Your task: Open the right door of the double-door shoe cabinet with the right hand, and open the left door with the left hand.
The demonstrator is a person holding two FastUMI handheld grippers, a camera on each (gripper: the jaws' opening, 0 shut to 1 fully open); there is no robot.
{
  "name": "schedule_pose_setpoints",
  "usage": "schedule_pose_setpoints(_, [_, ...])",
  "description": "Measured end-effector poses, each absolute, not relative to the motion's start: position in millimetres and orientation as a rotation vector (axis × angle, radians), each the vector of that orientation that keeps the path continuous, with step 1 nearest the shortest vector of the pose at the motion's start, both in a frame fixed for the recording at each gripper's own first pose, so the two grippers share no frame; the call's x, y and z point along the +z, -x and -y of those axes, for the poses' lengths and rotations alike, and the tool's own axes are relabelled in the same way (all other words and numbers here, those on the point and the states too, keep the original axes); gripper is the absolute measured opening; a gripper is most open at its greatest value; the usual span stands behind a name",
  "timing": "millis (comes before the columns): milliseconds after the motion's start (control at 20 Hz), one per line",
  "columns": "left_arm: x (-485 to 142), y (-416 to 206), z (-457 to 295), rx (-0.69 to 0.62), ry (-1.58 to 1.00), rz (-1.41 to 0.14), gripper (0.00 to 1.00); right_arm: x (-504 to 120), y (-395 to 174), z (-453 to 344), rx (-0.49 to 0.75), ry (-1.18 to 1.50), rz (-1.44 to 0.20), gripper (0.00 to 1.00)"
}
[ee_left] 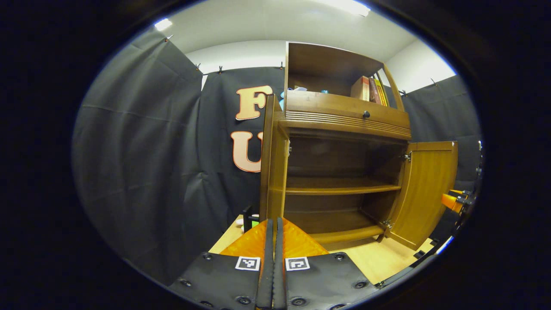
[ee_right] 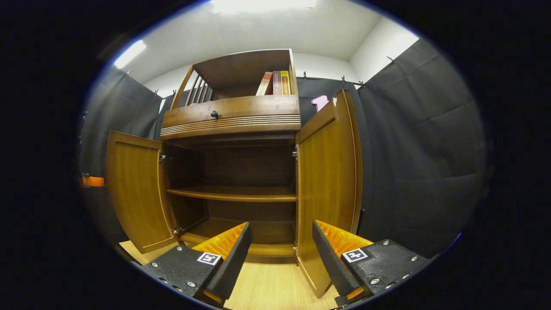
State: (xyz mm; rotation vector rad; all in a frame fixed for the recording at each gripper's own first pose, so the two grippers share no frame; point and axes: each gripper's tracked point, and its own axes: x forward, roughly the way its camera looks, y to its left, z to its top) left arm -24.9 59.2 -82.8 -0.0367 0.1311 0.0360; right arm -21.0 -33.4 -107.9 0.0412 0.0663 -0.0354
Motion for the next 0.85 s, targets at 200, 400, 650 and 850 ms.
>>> schedule_pose_setpoints(200, [-71.2,18.1,-42.3,0.044,0.015,-0.114,0.14,-108.2,18.0,38.7,-0.029,-0.034,-0.072,0.87])
schedule_pose_setpoints(400, [-60.3,9.4,-22.2,0.031,0.063,-0.082,0.25,-108.9,16.3,49.7,-0.039,-0.032,-0.068,0.97])
schedule_pose_setpoints(650, [-61.9,-2.7,1.7,0.01,0.056,-0.091,0.47,-116.2,8.4,60.6,-0.051,-0.032,-0.073,0.87])
schedule_pose_setpoints(850, [-62.7,-17.5,19.7,-0.026,0.024,-0.085,0.72,-122.4,-3.5,63.0,-0.058,-0.035,-0.075,0.98])
